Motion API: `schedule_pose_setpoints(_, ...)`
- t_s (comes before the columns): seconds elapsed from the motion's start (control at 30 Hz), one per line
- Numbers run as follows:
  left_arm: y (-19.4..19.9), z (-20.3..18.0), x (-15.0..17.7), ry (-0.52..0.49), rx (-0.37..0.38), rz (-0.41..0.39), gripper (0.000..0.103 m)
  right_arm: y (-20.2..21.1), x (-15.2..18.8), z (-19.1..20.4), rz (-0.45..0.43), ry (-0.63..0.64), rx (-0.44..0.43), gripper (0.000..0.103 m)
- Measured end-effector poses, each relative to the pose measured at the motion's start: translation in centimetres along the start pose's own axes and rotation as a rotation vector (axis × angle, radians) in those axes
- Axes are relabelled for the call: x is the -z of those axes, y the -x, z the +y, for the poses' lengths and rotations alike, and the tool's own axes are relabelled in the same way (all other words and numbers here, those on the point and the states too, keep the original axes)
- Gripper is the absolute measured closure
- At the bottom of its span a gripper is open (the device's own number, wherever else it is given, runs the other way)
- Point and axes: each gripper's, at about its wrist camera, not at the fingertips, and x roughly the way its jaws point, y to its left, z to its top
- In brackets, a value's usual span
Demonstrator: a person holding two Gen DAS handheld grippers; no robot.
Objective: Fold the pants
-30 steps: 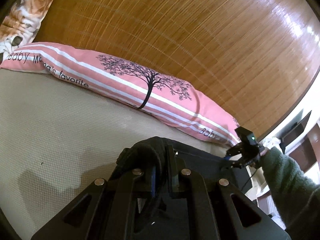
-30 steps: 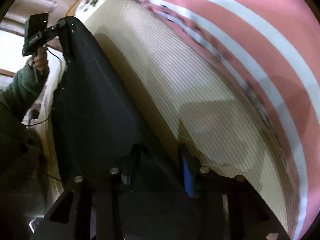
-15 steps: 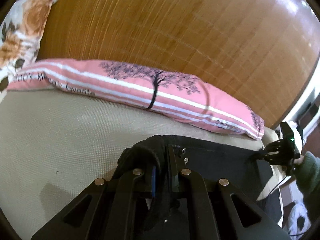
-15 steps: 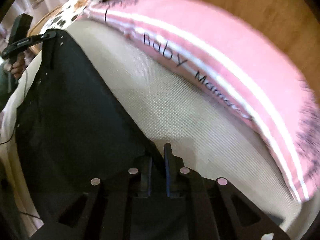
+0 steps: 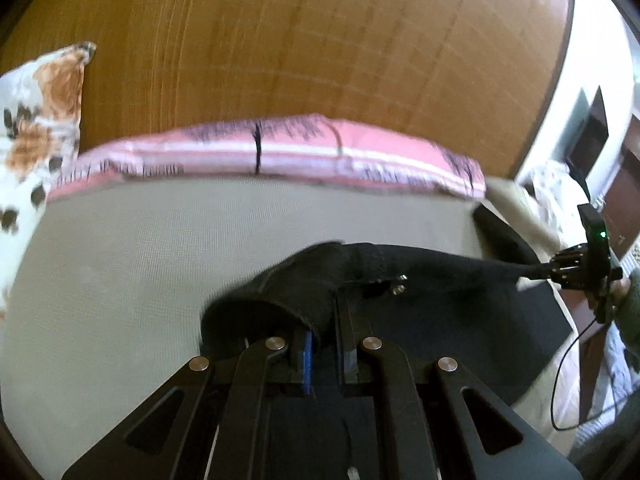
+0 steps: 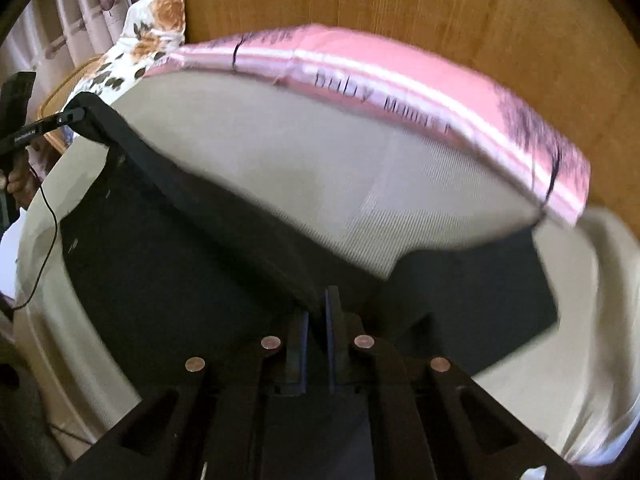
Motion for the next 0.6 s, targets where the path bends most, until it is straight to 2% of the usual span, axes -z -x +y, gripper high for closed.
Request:
schedule_pose_setpoints(0.07,0.3,-0.5,2.6,0.002,-0.006,0.044,0.094,-0.6,2.9,1.2,0.033,-0.046,-0.032,0.099)
schedule_pose_setpoints(0.13,0.3,-1.1,5.6,-0.021,-0.031,0.093,0.094,-1.7,5.3,2.4,0.061,-0.044,-0.026,0.099)
schedule_pose_setpoints(0.23,-0.8,-1.7,9.1,-0.055,-0.072,0.177,0.094,-3.9,8.0,3.3,0.104,-0.091,-0.038,0.099)
schedule_pose_setpoints(0.3,-2.1,-2.2,11.0,-0.105,-0.117,0.237,0.094,-5.2,9.0,3.8,0.122,-0.092,-0.015,0.098)
schedule_pose_setpoints(0.4,-2.5,-3.1,11.9,-0.16,-0.172,0.225,0.093,-6.1,9.4,4.5,0.119,-0.103,0.017,0.097)
schedule_pose_setpoints(0.5,-2.6,-2.9,12.0,-0.151,-0.211,0.26,0.079,-6.0,9.4,4.8,0.123,-0.138,0.034,0.093)
schedule_pose_setpoints(0.57,-2.0,-2.7,12.3,-0.129,-0.259,0.274,0.062,-5.5,9.1,5.7,0.121,-0.161,0.064,0.087)
schedule_pose_setpoints(0.6,-1.7,-2.5,12.4,-0.119,-0.276,0.271,0.059,-5.5,9.1,5.7,0.121,-0.161,0.064,0.08)
